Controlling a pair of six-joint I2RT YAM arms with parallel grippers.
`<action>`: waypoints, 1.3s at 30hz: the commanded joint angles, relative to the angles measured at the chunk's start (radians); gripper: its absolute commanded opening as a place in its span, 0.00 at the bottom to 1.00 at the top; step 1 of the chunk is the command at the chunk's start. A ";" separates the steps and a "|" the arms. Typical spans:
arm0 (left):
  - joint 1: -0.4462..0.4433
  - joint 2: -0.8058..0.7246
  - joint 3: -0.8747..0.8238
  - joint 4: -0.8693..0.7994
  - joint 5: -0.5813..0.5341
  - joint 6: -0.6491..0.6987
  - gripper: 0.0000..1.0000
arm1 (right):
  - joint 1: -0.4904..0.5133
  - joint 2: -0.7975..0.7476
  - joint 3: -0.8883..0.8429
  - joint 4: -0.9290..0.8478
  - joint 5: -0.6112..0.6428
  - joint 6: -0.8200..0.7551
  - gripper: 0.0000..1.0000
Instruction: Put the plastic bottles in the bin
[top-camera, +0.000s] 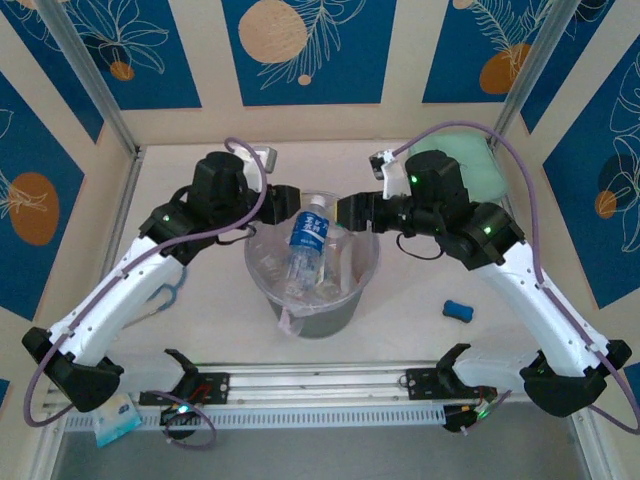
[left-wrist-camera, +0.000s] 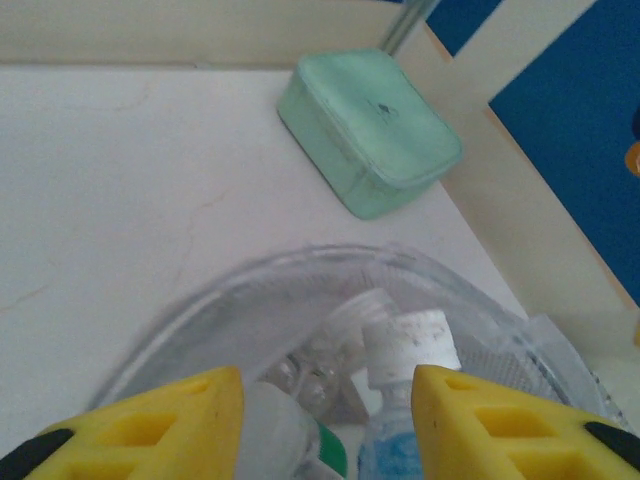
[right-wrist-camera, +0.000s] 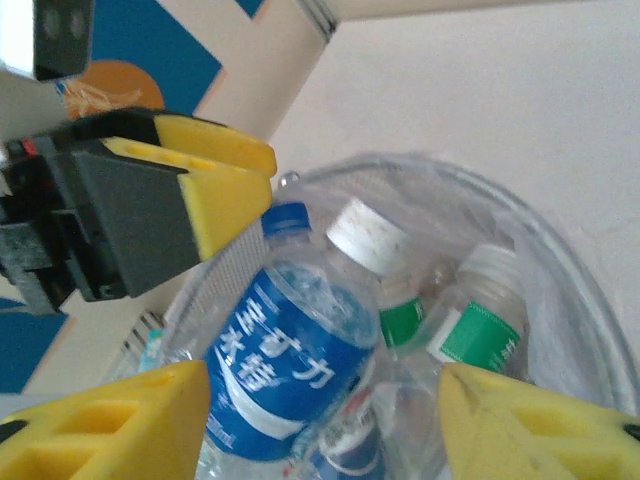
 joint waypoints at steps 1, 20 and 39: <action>-0.056 -0.013 -0.009 -0.020 -0.007 -0.007 0.46 | 0.000 -0.008 -0.023 -0.072 -0.050 -0.044 0.58; -0.198 -0.024 -0.213 0.016 -0.162 -0.078 0.38 | 0.087 0.088 -0.187 0.005 0.009 -0.050 0.46; -0.152 -0.001 0.175 -0.066 -0.227 0.152 0.91 | -0.119 -0.004 0.015 -0.008 -0.038 -0.142 0.62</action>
